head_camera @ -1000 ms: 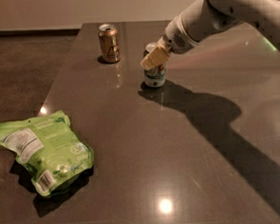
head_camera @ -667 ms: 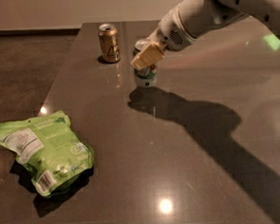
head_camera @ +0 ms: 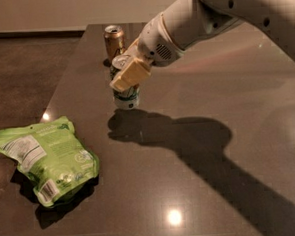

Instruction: Move 7up can near green rice chip bag

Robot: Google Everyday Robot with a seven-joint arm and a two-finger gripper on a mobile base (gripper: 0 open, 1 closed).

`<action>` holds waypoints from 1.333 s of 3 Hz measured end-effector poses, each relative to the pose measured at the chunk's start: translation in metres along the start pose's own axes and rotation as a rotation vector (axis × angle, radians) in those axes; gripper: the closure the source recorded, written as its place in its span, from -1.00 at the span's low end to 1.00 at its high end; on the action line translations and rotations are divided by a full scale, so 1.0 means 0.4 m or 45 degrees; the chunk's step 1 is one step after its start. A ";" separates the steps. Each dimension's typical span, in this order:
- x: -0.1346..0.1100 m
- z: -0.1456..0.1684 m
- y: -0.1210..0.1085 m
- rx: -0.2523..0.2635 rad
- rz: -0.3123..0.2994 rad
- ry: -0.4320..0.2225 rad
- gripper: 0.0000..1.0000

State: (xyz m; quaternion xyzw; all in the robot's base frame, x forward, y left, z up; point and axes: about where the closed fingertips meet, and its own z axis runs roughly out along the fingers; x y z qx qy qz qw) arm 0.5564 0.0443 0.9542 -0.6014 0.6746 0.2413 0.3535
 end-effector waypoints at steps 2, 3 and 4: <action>-0.017 0.104 0.118 -0.190 -0.054 0.003 1.00; -0.014 0.139 0.147 -0.232 -0.064 0.021 0.47; -0.009 0.151 0.153 -0.249 -0.067 0.025 0.03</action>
Offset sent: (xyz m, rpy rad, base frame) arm -0.0563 0.0600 -0.0365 -0.0126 0.0886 0.2026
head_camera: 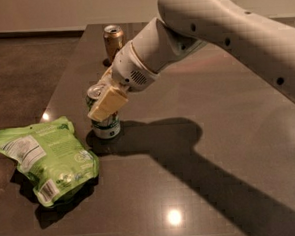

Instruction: Move 7up can near green rice chip bag

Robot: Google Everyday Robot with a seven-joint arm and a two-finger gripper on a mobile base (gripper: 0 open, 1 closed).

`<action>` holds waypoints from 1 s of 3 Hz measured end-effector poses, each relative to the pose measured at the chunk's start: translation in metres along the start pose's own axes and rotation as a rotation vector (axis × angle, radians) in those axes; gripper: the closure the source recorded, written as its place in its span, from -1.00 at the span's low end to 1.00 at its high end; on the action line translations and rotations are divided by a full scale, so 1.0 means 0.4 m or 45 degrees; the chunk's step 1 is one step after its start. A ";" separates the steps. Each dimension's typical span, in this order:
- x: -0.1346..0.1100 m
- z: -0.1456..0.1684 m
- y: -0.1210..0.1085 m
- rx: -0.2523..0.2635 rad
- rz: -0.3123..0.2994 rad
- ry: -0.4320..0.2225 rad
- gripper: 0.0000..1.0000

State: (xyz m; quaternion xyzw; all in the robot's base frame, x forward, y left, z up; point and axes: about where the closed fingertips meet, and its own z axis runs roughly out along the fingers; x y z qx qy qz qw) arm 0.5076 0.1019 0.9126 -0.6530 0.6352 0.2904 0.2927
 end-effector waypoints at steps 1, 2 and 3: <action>0.002 0.008 0.003 -0.014 -0.007 -0.004 -0.46; 0.002 0.012 0.006 -0.029 -0.014 -0.010 -0.91; 0.007 0.017 0.009 -0.029 -0.017 -0.014 -1.00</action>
Offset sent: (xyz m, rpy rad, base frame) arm -0.0031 0.0009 -0.0034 0.0170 0.0113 0.0382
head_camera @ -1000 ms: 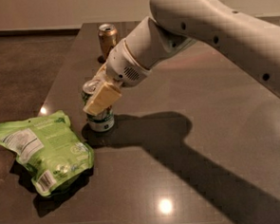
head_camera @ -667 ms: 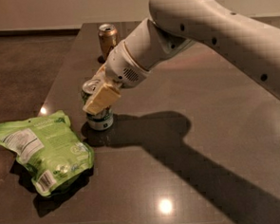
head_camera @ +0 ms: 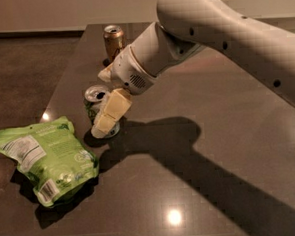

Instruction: Move 7up can near green rice chip bag

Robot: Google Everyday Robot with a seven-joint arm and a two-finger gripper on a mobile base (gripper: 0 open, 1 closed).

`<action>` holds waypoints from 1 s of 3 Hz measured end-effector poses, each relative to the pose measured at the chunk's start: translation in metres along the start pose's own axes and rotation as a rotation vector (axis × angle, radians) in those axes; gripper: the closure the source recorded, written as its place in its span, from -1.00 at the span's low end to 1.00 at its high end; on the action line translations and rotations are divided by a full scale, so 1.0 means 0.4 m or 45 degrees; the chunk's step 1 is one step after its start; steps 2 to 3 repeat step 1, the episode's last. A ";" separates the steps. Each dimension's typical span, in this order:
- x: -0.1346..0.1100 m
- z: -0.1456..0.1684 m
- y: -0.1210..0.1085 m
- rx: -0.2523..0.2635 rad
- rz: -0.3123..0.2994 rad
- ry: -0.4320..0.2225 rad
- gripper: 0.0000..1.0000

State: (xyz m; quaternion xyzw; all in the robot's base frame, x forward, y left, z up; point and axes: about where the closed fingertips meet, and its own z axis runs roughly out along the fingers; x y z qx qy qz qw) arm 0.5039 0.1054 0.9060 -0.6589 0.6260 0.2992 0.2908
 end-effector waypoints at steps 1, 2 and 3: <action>0.000 0.000 0.000 0.000 0.000 0.000 -1.00; 0.000 0.000 0.000 0.000 0.000 0.000 -1.00; 0.000 0.000 0.000 0.000 0.000 0.000 -1.00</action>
Offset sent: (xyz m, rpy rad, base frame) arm 0.0000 0.0000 0.0000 0.0000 0.0000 0.0000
